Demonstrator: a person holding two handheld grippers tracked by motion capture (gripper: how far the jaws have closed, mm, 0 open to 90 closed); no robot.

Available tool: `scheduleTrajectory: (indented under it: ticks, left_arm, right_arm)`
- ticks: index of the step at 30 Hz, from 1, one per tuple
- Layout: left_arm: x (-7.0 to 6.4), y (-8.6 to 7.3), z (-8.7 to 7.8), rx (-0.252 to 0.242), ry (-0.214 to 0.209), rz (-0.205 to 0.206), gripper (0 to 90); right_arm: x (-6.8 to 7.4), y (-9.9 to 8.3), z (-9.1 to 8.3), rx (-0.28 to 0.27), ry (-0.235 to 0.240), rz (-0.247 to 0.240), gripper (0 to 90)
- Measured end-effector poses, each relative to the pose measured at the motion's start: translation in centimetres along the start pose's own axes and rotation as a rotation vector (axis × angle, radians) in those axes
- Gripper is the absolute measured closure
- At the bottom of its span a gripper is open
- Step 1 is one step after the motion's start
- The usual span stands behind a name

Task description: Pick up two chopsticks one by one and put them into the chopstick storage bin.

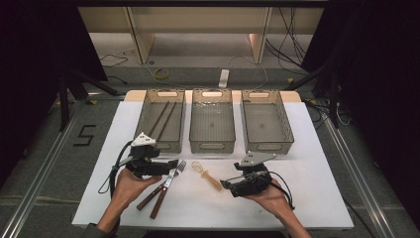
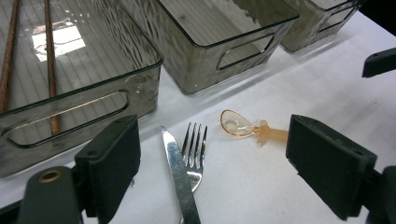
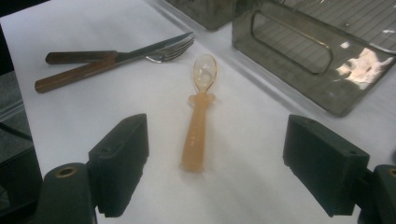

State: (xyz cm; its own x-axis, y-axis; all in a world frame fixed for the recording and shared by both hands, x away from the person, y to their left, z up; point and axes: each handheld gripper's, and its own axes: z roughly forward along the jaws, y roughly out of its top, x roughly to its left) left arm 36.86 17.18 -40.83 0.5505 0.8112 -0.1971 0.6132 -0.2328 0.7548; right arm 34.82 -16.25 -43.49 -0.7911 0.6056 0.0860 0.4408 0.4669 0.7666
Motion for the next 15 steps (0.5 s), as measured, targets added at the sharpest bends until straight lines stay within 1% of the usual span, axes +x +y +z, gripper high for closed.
scheduleTrajectory:
  ticks: [3,4,5,8,9,13,14,15]
  left_arm:
    - [0.0,-0.2,-0.2,0.0,0.005,0.006,17.5]
    - [0.0,-0.3,-0.3,-0.001,0.007,0.01,17.5]
    - [-0.1,-0.6,-0.4,0.004,0.012,0.011,17.5]
    - [0.0,-0.8,-0.6,0.004,0.015,0.012,17.5]
    - [0.1,-1.1,-0.7,0.002,0.016,0.004,17.4]
    - [0.1,-1.5,-0.8,0.01,0.015,0.001,17.4]
    - [0.0,-1.7,-0.8,0.017,0.02,0.009,17.4]
    - [0.0,-1.7,-0.8,0.017,0.02,0.009,17.4]
  right_arm:
    - [0.1,0.3,0.4,0.025,0.008,-0.003,23.1]
    - [0.1,0.3,0.4,0.025,0.008,-0.003,23.1]
    - [0.2,0.4,0.7,0.036,0.012,-0.01,23.1]
    - [0.3,0.4,0.9,0.045,0.017,-0.014,23.0]
    - [0.4,0.5,1.0,0.054,0.018,-0.013,23.1]
    - [0.5,0.6,1.2,0.071,0.019,-0.013,23.1]
    - [0.5,0.6,1.3,0.076,0.02,-0.015,23.1]
    - [0.5,0.6,1.4,0.08,0.019,-0.016,23.2]
